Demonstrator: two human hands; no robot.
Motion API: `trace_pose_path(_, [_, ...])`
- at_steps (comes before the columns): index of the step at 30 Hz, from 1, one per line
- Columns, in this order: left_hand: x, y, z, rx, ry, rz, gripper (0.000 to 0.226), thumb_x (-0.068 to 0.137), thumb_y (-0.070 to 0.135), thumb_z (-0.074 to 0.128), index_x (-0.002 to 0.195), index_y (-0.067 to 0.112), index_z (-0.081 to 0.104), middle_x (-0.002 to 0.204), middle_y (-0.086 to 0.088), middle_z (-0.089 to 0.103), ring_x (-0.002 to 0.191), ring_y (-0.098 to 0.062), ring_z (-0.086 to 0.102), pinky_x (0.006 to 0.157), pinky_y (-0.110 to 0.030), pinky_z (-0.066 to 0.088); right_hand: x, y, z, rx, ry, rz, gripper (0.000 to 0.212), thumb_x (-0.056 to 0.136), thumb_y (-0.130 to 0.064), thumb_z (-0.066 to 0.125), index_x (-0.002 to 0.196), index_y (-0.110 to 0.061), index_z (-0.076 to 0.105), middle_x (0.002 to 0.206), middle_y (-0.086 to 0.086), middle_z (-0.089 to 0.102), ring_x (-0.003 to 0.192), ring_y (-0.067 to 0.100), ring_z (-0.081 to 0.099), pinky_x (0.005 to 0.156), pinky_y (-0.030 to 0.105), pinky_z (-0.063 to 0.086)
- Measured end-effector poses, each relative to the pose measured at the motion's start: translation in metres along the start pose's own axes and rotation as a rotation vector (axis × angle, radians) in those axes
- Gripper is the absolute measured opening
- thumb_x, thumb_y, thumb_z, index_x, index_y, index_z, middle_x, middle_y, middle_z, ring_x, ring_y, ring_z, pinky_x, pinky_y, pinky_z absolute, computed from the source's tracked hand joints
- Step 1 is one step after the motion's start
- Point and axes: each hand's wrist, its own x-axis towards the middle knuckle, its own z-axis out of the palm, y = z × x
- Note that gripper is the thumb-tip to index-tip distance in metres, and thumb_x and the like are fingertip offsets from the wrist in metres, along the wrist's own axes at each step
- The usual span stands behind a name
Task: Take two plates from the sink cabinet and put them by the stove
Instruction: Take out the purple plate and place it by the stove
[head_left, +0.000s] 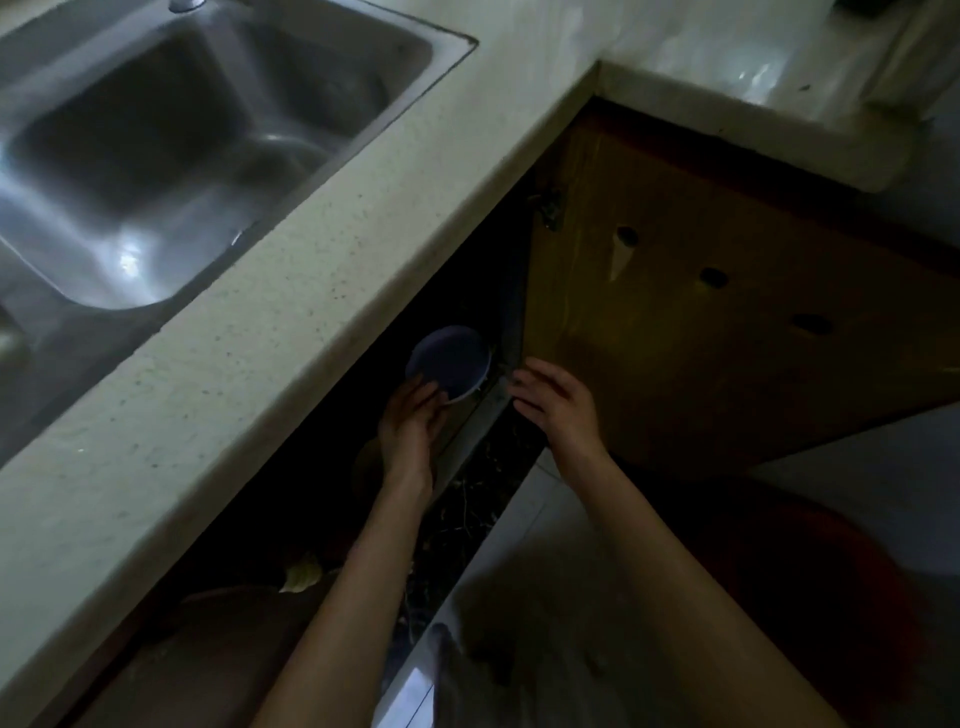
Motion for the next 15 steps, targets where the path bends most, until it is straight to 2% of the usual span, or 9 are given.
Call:
trace_pose_path(3, [0.029, -0.029, -0.006, -0.029, 0.024, -0.053, 0.041, 0.09, -0.012, 0.035, 0.13, -0.004, 0.043, 0.11, -0.016, 0.054, 0.079, -0.017, 0.06, 0.072, -0.021, 0.046, 0.026, 0.03, -0.008, -0.032, 0.018, 0.017, 0.027, 0.089, 0.001, 0.049, 0.116, -0.003, 0.052, 0.091, 0.004, 0.062, 0.081, 0.016, 0.061, 0.07, 0.018, 0.053])
trace_pose_path(6, [0.057, -0.057, -0.006, -0.077, 0.016, -0.11, 0.032, 0.092, -0.006, 0.038, 0.12, 0.007, 0.047, 0.115, -0.017, 0.055, 0.083, -0.022, 0.057, 0.078, -0.026, 0.046, 0.058, 0.061, -0.016, -0.068, 0.031, 0.045, 0.026, 0.089, 0.001, 0.049, 0.115, -0.003, 0.052, 0.086, 0.003, 0.06, 0.075, 0.015, 0.06, 0.073, 0.022, 0.053])
trace_pose_path(8, [0.077, -0.075, -0.006, -0.122, 0.039, -0.157, 0.035, 0.094, -0.003, 0.038, 0.128, 0.002, 0.046, 0.13, -0.023, 0.051, 0.101, -0.031, 0.058, 0.09, -0.032, 0.045, 0.081, 0.082, -0.022, -0.088, 0.039, 0.055, 0.027, 0.09, 0.0, 0.049, 0.116, -0.002, 0.052, 0.088, 0.006, 0.059, 0.075, 0.016, 0.059, 0.078, 0.027, 0.052])
trace_pose_path(9, [0.086, -0.084, -0.006, -0.125, 0.045, -0.177, 0.038, 0.095, -0.002, 0.038, 0.132, -0.002, 0.043, 0.131, -0.023, 0.05, 0.111, -0.033, 0.056, 0.092, -0.034, 0.044, 0.092, 0.092, -0.024, -0.092, 0.04, 0.054, 0.026, 0.09, -0.002, 0.049, 0.116, -0.003, 0.052, 0.09, 0.007, 0.059, 0.075, 0.016, 0.059, 0.077, 0.026, 0.053])
trace_pose_path(11, [0.104, -0.101, -0.006, -0.146, 0.045, -0.216, 0.041, 0.096, 0.0, 0.036, 0.136, -0.005, 0.039, 0.125, -0.02, 0.051, 0.116, -0.035, 0.054, 0.087, -0.033, 0.044, 0.114, 0.111, -0.028, -0.091, 0.043, 0.05, 0.023, 0.091, -0.003, 0.05, 0.114, -0.003, 0.052, 0.086, 0.006, 0.06, 0.072, 0.014, 0.059, 0.067, 0.02, 0.054])
trace_pose_path(13, [0.121, -0.119, -0.005, -0.202, 0.041, -0.256, 0.041, 0.097, 0.002, 0.033, 0.138, -0.005, 0.037, 0.132, -0.018, 0.051, 0.128, -0.034, 0.045, 0.093, -0.032, 0.04, 0.136, 0.128, -0.031, -0.095, 0.049, 0.042, 0.023, 0.09, -0.005, 0.052, 0.113, -0.002, 0.053, 0.081, 0.003, 0.06, 0.069, 0.014, 0.06, 0.064, 0.021, 0.052])
trace_pose_path(14, [0.13, -0.128, -0.005, -0.208, 0.04, -0.267, 0.041, 0.098, 0.004, 0.031, 0.138, -0.005, 0.036, 0.129, -0.02, 0.056, 0.127, -0.033, 0.046, 0.096, -0.031, 0.04, 0.146, 0.137, -0.033, -0.099, 0.049, 0.04, 0.023, 0.09, -0.006, 0.053, 0.112, -0.002, 0.053, 0.079, 0.003, 0.06, 0.068, 0.014, 0.06, 0.064, 0.021, 0.052])
trace_pose_path(15, [0.137, -0.137, -0.006, -0.207, 0.031, -0.26, 0.04, 0.098, 0.005, 0.031, 0.137, -0.004, 0.037, 0.108, -0.021, 0.069, 0.118, -0.031, 0.051, 0.094, -0.028, 0.042, 0.156, 0.146, -0.034, -0.102, 0.046, 0.036, 0.024, 0.089, -0.007, 0.054, 0.112, -0.001, 0.053, 0.078, 0.003, 0.06, 0.066, 0.014, 0.059, 0.063, 0.022, 0.051])
